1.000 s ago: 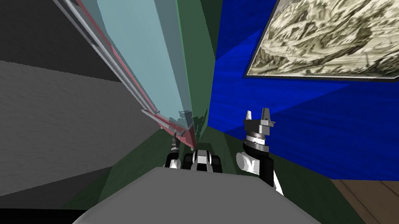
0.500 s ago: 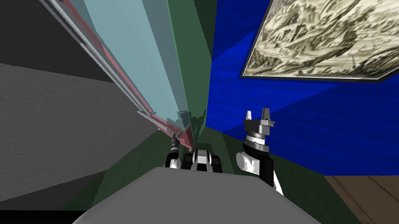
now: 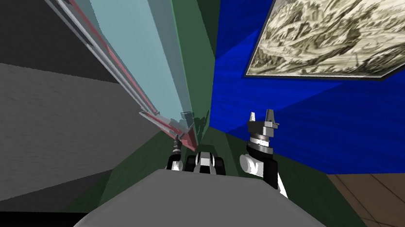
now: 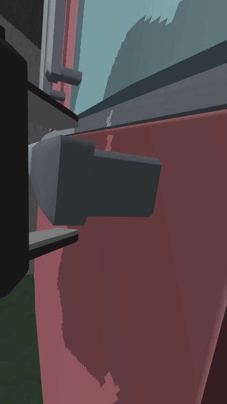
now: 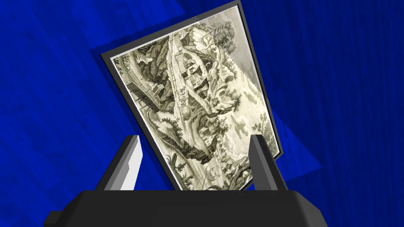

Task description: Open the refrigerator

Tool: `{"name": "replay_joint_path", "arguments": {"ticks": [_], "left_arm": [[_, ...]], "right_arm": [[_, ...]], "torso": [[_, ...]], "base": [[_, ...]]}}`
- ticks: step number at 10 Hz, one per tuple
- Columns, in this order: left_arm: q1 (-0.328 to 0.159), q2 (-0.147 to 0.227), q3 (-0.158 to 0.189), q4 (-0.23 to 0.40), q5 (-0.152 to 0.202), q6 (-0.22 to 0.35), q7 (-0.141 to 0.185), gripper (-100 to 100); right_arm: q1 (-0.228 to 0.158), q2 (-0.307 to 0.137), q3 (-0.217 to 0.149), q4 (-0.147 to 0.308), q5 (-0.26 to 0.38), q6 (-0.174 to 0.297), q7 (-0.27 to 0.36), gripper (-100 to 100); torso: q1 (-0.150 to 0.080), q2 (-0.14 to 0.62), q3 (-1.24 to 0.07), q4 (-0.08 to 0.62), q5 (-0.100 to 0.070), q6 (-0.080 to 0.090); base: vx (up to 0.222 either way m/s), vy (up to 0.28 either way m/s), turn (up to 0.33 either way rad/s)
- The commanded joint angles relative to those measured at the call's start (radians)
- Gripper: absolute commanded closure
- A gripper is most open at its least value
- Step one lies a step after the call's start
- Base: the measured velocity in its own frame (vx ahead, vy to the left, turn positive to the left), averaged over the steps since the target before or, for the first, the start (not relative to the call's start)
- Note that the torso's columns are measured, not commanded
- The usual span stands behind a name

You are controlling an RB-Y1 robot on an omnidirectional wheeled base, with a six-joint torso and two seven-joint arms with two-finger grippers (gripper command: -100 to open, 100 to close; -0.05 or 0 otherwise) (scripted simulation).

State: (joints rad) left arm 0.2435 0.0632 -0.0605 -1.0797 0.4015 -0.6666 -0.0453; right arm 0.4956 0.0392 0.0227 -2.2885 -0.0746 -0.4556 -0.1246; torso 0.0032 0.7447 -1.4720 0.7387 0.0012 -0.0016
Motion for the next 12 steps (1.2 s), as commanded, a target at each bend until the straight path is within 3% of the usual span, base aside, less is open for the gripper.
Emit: {"name": "replay_joint_path", "arguments": {"ticks": [1,2,6,7,8,11,12], "left_arm": [[-0.005,0.033,0.012,0.014,0.013,0.006,0.028,100],[-0.001,0.024,0.007,0.012,0.008,0.001,0.019,100],[0.018,0.099,0.037,0.021,0.041,0.004,0.080,100],[0.017,0.086,0.034,0.005,0.036,0.011,0.063,100],[0.028,0.112,0.045,0.019,0.049,0.001,0.087,100],[0.039,0.145,0.057,0.033,0.067,-0.015,0.119,100],[0.035,0.136,0.056,0.028,0.062,-0.014,0.108,100]], "right_arm": [[0.000,0.000,0.000,0.000,0.000,0.000,0.000,0],[0.000,0.000,0.000,0.000,0.000,0.000,0.000,0],[0.000,0.000,0.000,0.000,0.000,0.000,0.000,0],[0.000,0.000,0.000,0.000,0.000,0.000,0.000,0],[0.000,0.000,0.000,0.000,0.000,0.000,0.000,0],[0.000,0.000,0.000,0.000,0.000,0.000,0.000,0],[0.000,0.000,0.000,0.000,0.000,0.000,0.000,0]], "torso": [[0.000,-0.004,-0.002,-0.001,0.000,0.000],[-0.001,-0.007,-0.004,-0.001,0.000,0.000],[-0.002,-0.001,-0.001,-0.001,0.001,0.001],[-0.001,-0.003,-0.002,-0.001,0.000,0.001],[-0.004,-0.012,-0.007,-0.001,0.000,0.003],[-0.003,-0.005,-0.003,-0.001,0.000,0.001],[-0.002,-0.006,-0.003,-0.002,0.001,0.002]], "base": [[-0.187,0.033,-0.072],[-0.090,0.018,0.000],[-0.221,0.022,-0.098],[-0.131,0.022,0.001],[-0.160,0.028,-0.113],[-0.215,0.023,-0.109],[-0.096,0.019,0.002]]}}
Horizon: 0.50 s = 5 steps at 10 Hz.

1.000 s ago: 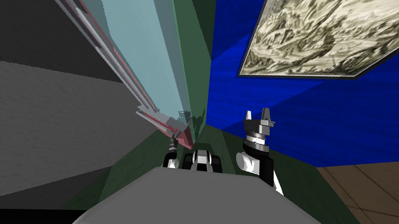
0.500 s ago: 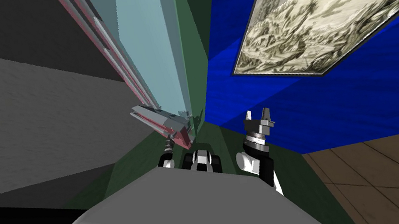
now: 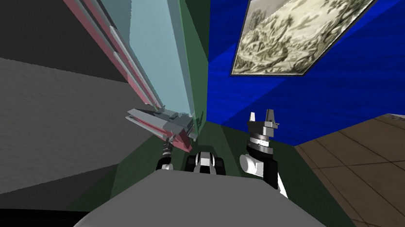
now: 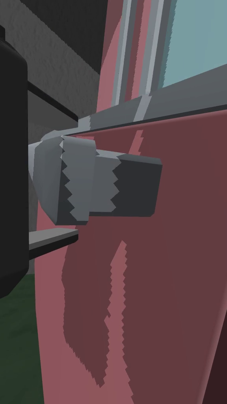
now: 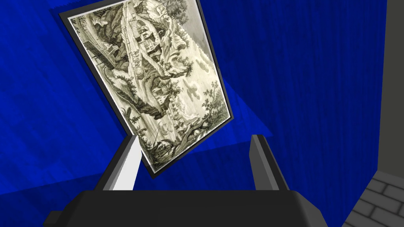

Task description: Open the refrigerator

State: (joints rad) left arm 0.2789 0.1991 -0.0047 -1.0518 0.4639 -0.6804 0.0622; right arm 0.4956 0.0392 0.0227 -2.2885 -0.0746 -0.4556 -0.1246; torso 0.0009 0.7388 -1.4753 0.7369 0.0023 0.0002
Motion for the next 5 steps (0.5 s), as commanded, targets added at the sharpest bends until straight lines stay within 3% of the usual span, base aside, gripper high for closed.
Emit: {"name": "replay_joint_path", "arguments": {"ticks": [1,2,5], "left_arm": [[0.016,0.008,-0.005,-0.004,0.003,-0.006,0.008,100],[0.015,0.033,0.010,-0.047,0.019,0.042,0.006,-100],[0.020,0.062,0.021,-0.091,0.037,0.088,0.010,-100]], "right_arm": [[0.000,0.000,0.000,0.000,0.000,0.000,0.000,0],[0.000,0.000,0.000,0.000,0.000,0.000,0.000,0],[0.001,0.000,0.000,0.000,0.000,0.000,0.000,0]], "torso": [[-0.002,-0.006,-0.004,0.000,-0.001,0.001],[0.000,-0.003,-0.003,0.000,-0.001,0.000],[-0.004,-0.006,-0.004,0.000,-0.003,0.001]], "base": [[-0.135,0.053,0.020],[-0.100,-0.008,0.015],[0.002,-0.069,0.016]]}}
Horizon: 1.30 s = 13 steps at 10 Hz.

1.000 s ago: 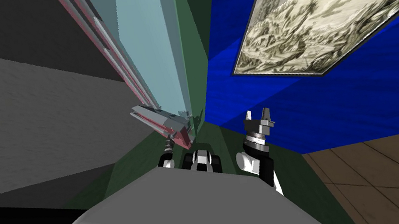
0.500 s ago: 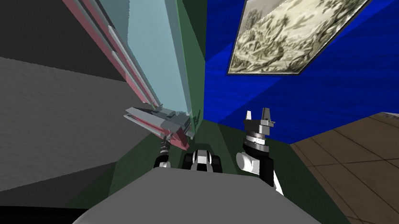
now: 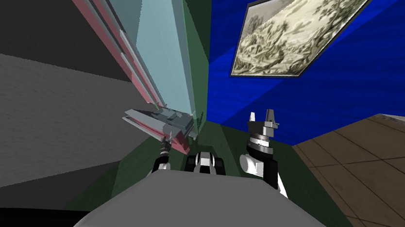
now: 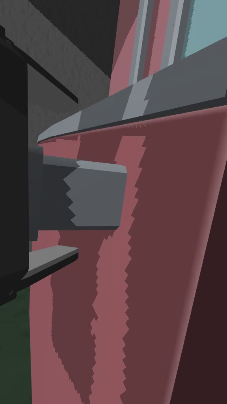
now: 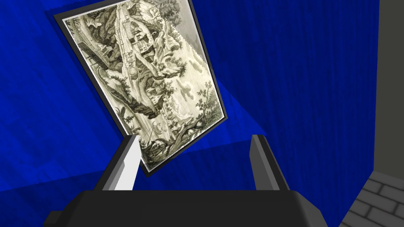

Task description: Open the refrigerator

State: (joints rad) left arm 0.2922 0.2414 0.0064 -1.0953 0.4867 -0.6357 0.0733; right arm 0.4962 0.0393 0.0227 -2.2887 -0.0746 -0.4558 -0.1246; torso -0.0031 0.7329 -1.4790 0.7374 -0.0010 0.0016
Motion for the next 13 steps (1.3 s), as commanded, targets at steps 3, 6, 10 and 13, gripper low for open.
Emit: {"name": "replay_joint_path", "arguments": {"ticks": [3,6,10,13], "left_arm": [[0.013,0.063,0.027,-0.114,0.040,0.112,0.003,-100],[0.018,0.091,0.039,-0.158,0.058,0.158,0.006,-100],[0.039,0.092,0.039,-0.156,0.065,0.201,0.004,0],[0.045,0.091,0.039,-0.146,0.066,0.209,0.003,0]], "right_arm": [[0.000,0.000,0.000,0.000,0.000,0.000,0.000,0],[0.000,0.000,0.000,0.000,0.000,0.000,0.000,0],[0.000,0.000,0.000,0.000,0.000,0.000,0.000,0],[0.000,0.000,0.000,0.000,0.000,0.000,0.000,0]], "torso": [[-0.002,0.010,0.004,0.005,-0.004,-0.001],[-0.007,0.014,0.005,0.009,-0.010,-0.001],[-0.009,0.014,0.006,0.008,-0.008,-0.001],[-0.004,0.009,0.004,0.004,-0.004,-0.001]], "base": [[-0.021,-0.067,0.004],[-0.017,-0.038,0.010],[-0.004,-0.014,0.009],[0.002,0.007,0.005]]}}
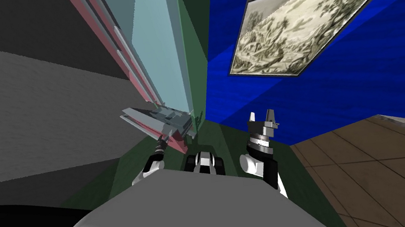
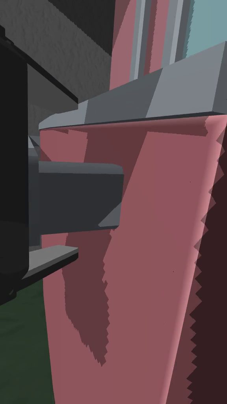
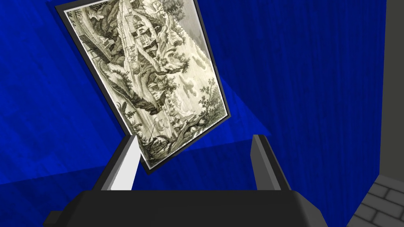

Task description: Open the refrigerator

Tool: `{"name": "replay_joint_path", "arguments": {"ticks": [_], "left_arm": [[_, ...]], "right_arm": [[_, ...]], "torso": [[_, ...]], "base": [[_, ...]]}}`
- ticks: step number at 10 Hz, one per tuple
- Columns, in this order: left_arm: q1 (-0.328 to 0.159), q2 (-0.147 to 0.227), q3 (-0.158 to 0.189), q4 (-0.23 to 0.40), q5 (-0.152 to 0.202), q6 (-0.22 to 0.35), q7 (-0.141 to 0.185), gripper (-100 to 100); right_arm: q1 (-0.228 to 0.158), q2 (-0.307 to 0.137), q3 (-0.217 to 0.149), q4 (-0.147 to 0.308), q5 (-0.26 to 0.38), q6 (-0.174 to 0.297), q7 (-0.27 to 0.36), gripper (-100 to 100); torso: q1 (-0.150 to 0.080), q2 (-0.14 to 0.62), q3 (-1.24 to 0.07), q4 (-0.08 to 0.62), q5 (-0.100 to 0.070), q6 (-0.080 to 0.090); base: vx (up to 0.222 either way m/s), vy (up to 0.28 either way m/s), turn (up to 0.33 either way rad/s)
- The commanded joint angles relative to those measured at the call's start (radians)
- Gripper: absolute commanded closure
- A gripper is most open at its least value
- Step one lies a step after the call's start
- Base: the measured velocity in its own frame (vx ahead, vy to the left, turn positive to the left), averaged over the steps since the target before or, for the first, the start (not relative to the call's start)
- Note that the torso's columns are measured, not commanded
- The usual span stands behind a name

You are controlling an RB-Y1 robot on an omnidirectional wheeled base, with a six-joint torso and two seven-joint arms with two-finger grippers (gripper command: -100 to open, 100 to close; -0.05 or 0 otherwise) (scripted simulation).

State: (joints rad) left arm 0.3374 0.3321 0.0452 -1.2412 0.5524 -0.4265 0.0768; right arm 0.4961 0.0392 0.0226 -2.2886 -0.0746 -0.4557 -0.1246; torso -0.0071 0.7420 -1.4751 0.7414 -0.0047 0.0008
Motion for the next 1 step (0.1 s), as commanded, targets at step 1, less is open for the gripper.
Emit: {"name": "replay_joint_path", "arguments": {"ticks": [1], "left_arm": [[0.001,0.000,0.000,0.002,0.000,0.002,0.000,0]], "right_arm": [[0.000,0.000,0.000,0.000,0.000,0.000,0.000,0]], "torso": [[0.001,-0.001,0.000,-0.001,0.001,0.000]], "base": [[0.000,0.000,0.000]]}}
